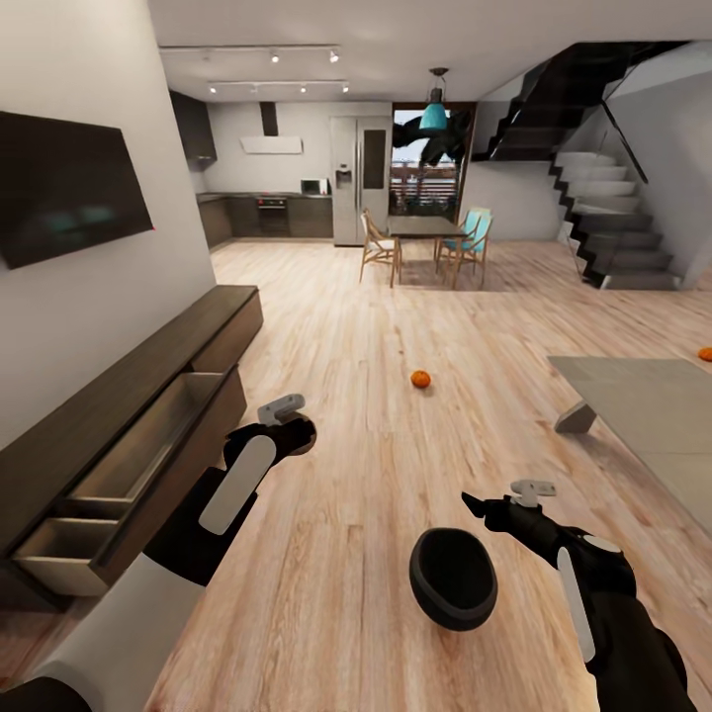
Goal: Place each of the two pumpkins and all three candles from the living room inside a cabinet in the living room (use any cabinet), then make sure every cabinet is closed, and position the cauldron so it is next to a table in the living room.
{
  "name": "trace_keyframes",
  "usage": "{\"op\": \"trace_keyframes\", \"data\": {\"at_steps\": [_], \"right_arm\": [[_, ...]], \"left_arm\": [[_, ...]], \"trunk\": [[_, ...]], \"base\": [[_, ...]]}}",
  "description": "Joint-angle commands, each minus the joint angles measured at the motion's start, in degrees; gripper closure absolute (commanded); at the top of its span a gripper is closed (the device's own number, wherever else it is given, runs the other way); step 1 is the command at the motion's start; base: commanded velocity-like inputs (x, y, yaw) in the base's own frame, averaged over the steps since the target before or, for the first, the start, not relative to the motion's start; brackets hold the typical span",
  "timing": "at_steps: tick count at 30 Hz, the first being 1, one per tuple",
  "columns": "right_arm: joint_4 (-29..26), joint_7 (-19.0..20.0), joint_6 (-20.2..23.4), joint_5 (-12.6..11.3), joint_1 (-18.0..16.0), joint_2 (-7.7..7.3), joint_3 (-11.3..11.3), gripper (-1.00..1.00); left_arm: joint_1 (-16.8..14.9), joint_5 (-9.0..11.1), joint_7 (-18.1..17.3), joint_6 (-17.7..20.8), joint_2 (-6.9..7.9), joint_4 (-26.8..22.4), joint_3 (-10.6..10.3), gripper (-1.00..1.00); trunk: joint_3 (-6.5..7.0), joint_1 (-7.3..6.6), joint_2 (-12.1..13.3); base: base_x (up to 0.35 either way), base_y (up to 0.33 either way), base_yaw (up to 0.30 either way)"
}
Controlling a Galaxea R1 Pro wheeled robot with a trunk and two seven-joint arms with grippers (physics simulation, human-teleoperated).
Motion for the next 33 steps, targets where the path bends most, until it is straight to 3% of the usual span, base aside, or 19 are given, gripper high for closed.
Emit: {"op": "trace_keyframes", "data": {"at_steps": [1,28,33], "right_arm": [[0.0,0.0,0.0,0.0,0.0,0.00,0.0,-1.00],[0.0,0.0,0.0,0.0,0.0,0.00,0.0,-1.00],[0.1,0.1,0.0,-0.1,0.0,0.00,0.0,-1.00]], "left_arm": [[0.0,0.0,0.0,0.0,0.00,0.0,0.0,1.00],[0.0,-0.1,0.0,-0.2,-0.09,0.0,0.0,1.00],[0.0,-0.1,0.0,-0.2,-0.09,0.0,0.0,1.00]], "trunk": [[-0.05,0.00,0.0],[-1.43,0.00,0.0],[-1.48,0.00,0.0]], "base": [[0.000,0.000,0.167],[0.000,0.000,0.176],[0.000,0.000,0.034]]}}
